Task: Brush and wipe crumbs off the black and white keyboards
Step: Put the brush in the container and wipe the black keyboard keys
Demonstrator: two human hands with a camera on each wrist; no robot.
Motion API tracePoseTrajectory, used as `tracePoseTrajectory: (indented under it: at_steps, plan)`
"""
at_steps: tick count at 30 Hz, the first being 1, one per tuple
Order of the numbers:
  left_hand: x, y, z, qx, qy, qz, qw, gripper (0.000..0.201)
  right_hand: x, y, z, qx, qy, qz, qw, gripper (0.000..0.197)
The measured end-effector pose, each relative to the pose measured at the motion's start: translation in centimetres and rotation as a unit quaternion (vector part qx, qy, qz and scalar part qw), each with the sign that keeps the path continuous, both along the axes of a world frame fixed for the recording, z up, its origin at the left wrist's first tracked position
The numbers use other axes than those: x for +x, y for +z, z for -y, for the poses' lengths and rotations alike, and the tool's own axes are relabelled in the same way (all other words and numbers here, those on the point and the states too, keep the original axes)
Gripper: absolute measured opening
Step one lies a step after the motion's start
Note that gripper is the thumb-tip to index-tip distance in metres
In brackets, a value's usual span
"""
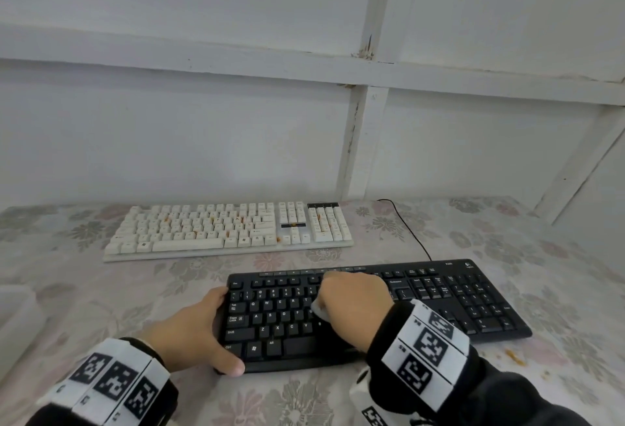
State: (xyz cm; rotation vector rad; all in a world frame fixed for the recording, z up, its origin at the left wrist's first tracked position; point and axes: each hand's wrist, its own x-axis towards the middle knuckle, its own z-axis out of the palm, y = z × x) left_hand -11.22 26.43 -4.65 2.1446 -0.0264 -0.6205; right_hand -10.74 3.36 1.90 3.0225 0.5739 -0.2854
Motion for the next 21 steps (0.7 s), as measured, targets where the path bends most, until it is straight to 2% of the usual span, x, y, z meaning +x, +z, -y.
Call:
tracePoseTrajectory:
  at_steps: [6,10,12,15,21]
  plan:
    - [0.1,0.3,0.3,0.047,-0.001,0.014,0.999,0.117,0.2,-1.3,-6.3,0.091,0.087,-0.022,0.992,0.025]
    - [0.2,0.5,0.3,0.042,-0.006,-0.003,0.999,0.112,-0.6,-1.5,-8.1,0.059,0.146,-0.034,0.987,0.017]
    - [0.2,0.4,0.2,0.034,-0.007,-0.003,0.999,0.113,-0.9,-1.1,-7.4,0.030,0.164,-0.019,0.986,0.008]
    - [0.1,0.4,0.2,0.029,-0.008,0.005,1.000,0.115,-1.1,-1.1,-5.0,-0.001,0.155,-0.006,0.988,0.021]
    - [0.0,0.5,0.3,0.009,-0.008,0.000,1.000,0.124,-0.7,-1.3,0.7,-0.013,0.080,-0.008,0.997,0.025]
